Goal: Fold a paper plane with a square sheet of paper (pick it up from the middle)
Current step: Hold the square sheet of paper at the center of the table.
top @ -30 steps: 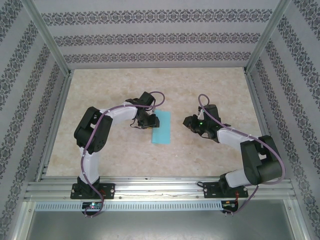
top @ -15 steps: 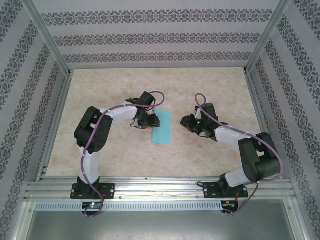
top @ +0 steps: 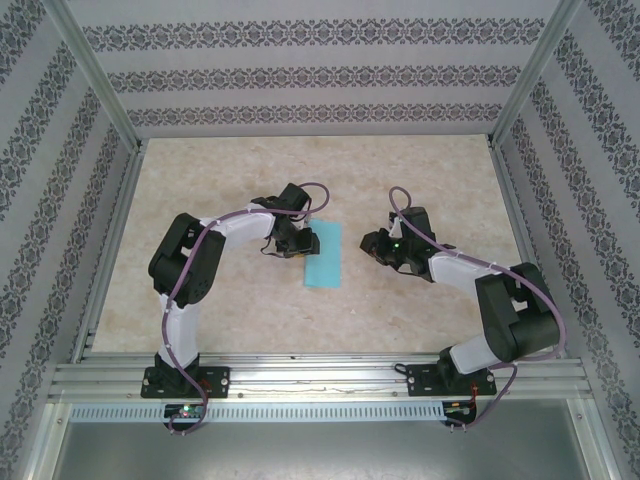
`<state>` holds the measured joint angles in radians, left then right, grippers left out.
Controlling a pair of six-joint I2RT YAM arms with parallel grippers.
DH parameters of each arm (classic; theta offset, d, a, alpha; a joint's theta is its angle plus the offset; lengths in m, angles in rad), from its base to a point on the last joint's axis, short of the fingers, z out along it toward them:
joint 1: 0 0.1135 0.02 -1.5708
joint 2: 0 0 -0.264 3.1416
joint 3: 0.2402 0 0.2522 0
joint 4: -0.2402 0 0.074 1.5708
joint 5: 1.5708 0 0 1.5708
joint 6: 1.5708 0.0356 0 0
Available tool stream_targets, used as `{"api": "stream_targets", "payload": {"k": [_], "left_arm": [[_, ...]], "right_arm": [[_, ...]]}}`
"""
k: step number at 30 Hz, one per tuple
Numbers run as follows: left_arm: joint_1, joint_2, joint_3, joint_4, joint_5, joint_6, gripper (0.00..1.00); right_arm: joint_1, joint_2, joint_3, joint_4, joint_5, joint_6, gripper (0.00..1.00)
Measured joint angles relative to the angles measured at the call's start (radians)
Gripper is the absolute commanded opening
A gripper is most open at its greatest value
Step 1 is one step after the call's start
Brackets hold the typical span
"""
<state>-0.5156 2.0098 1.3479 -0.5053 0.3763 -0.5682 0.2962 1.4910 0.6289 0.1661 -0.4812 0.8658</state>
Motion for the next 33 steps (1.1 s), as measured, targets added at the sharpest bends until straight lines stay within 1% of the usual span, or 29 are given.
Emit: {"api": "stream_targets", "payload": {"k": [6,8,12,23,30,33], "left_arm": [[-0.001,0.000,0.000,0.000,-0.004,0.000,0.40],[-0.001,0.001,0.000,0.000,-0.004,0.000,0.38],[-0.001,0.001,0.000,-0.001,-0.010,0.000,0.37],[-0.002,0.002,0.000,-0.001,-0.011,0.000,0.40],[-0.002,0.007,0.008,-0.006,-0.007,0.000,0.41],[-0.002,0.010,0.014,-0.014,-0.007,0.001,0.41]], "right_arm": [[0.010,0.016,0.016,0.000,-0.007,0.000,0.21],[0.014,0.018,0.019,0.000,-0.006,0.000,0.21],[0.016,0.018,0.021,0.000,-0.006,0.000,0.21],[0.021,0.023,0.026,0.000,-0.007,0.000,0.21],[0.049,0.057,0.052,-0.005,-0.006,-0.004,0.19],[0.049,0.058,0.054,-0.005,-0.006,-0.004,0.16]]}}
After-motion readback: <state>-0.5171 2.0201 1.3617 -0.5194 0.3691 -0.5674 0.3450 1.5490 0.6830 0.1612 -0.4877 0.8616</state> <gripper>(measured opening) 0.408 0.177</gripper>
